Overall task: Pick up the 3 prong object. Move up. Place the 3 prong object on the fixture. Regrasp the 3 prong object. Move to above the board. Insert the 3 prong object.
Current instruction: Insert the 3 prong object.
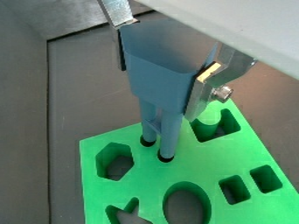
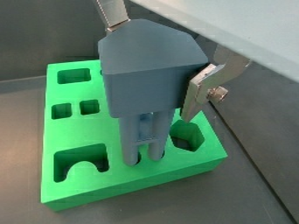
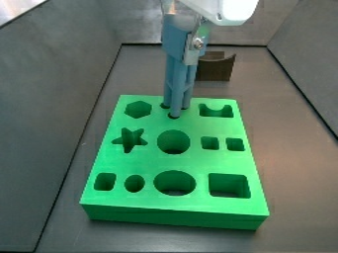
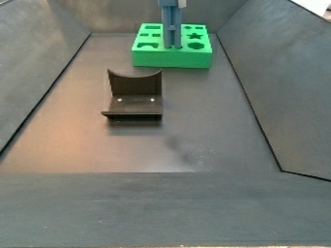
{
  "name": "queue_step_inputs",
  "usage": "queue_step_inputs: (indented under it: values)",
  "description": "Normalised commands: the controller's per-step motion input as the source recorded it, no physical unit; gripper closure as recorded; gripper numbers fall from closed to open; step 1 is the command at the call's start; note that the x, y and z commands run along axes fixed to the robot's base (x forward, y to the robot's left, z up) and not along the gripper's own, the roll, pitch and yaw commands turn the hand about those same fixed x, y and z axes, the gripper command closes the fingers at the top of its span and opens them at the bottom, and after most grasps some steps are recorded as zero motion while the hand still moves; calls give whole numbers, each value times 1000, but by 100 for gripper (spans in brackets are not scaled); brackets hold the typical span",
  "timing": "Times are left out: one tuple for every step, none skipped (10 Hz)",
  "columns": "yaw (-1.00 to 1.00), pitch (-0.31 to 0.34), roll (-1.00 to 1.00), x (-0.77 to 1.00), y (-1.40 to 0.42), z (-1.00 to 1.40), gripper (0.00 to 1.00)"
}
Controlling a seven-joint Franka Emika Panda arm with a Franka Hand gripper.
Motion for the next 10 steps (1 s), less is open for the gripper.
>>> queue_step_inputs:
  values:
    - [-83, -31, -53, 0, -20, -86, 100]
    - [-94, -13, -37, -26, 0, -54, 100]
    - [-126, 0, -3, -51, 14, -111, 100]
    - [-166, 7, 0, -234, 80, -123, 100]
    - [-140, 0, 0, -203, 31, -60, 100]
    - [-69, 0, 0, -83, 0, 0, 100]
    - [-31, 0, 0, -66, 0, 0, 100]
    - [0, 0, 0, 0, 0, -20, 100]
    - [0, -31, -44, 0, -69, -91, 100]
    - [0, -53, -79, 0, -34, -97, 100]
